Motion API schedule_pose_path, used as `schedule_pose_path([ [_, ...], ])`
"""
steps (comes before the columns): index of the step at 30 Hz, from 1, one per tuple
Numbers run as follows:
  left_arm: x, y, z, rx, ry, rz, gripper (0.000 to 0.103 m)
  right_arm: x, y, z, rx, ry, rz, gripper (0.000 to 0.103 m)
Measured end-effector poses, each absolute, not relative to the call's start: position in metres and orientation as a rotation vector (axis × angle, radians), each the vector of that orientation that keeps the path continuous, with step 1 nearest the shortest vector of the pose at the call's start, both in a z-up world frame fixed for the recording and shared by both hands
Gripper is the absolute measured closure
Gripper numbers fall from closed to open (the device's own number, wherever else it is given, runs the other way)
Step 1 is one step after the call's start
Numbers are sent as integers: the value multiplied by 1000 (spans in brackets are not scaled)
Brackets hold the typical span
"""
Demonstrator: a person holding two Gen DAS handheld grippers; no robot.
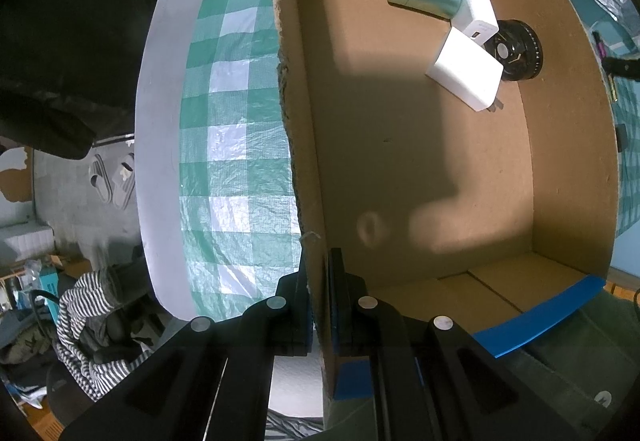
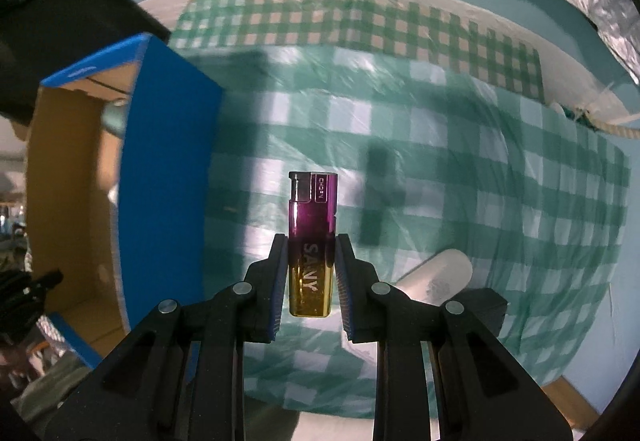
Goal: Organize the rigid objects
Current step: 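Carry the SANY lighter into the box with the right gripper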
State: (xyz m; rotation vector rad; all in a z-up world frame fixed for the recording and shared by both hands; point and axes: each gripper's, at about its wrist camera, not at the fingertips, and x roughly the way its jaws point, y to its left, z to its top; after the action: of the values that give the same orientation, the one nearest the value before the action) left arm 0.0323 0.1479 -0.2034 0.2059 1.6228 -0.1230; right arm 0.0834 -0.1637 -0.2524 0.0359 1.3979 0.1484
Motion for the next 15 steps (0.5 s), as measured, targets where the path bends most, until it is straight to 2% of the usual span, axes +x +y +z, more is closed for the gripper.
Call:
schedule_pose_path([
  [15,35,146,-202,207,1619,-123,97,89,-107,-196,-28,1322,298,80],
])
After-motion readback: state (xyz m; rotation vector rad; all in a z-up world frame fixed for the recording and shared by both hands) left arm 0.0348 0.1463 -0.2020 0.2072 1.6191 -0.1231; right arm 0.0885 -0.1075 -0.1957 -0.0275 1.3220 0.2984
